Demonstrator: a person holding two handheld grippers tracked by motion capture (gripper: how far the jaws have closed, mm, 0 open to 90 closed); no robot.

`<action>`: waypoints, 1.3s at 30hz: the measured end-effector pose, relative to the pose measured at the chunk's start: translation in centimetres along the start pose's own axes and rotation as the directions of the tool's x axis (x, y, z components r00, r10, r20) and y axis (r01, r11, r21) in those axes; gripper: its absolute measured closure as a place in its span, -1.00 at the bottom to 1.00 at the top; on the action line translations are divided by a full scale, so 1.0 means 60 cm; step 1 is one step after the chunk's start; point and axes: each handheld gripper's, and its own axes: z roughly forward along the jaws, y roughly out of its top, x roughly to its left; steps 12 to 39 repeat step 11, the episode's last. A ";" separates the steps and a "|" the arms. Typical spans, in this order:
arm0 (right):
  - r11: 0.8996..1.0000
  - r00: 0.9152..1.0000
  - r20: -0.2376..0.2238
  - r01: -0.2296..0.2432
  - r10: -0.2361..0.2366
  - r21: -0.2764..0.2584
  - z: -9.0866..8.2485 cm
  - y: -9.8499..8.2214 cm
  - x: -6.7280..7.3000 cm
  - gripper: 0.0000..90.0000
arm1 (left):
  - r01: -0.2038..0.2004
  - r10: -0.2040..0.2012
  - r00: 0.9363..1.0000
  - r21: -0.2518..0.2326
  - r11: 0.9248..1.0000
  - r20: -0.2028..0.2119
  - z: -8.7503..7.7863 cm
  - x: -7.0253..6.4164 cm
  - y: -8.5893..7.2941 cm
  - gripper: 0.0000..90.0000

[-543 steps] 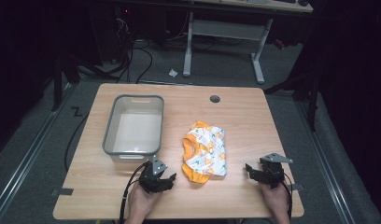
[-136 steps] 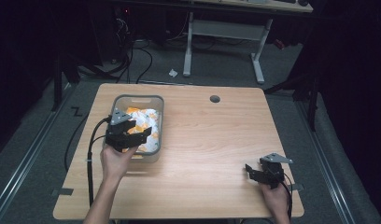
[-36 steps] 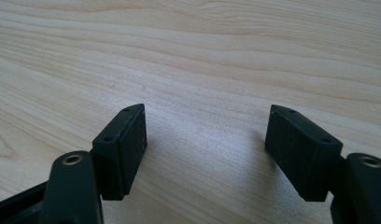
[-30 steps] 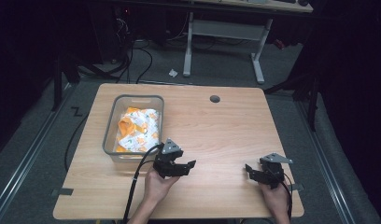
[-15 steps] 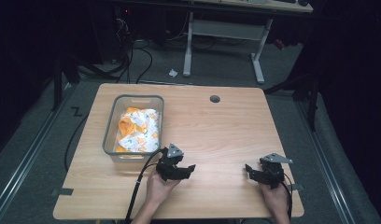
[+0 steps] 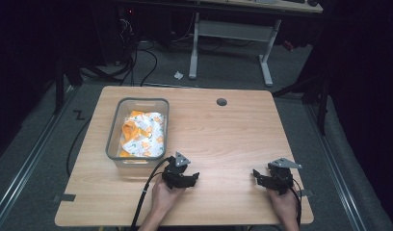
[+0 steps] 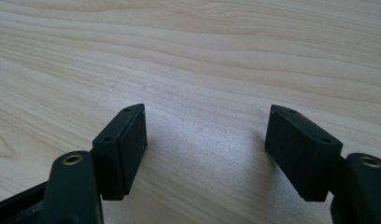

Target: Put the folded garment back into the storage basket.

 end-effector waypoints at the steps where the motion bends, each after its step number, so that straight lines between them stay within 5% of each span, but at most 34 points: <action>1: 1.000 1.000 0.000 0.000 0.000 0.000 0.000 0.000 0.000 -0.34 | 0.000 0.000 1.000 0.000 1.000 0.000 0.000 0.000 0.000 -0.16; 7: 1.000 1.000 0.000 0.000 0.000 0.000 0.000 0.000 0.000 -0.34 | -0.090 0.089 0.994 -0.008 0.996 -0.062 0.007 -0.014 -0.004 -0.22; 39: 1.000 1.000 0.000 0.000 0.000 0.000 0.000 0.000 0.000 -0.34 | -0.083 0.082 0.994 -0.008 0.997 -0.067 0.007 -0.013 -0.005 -0.24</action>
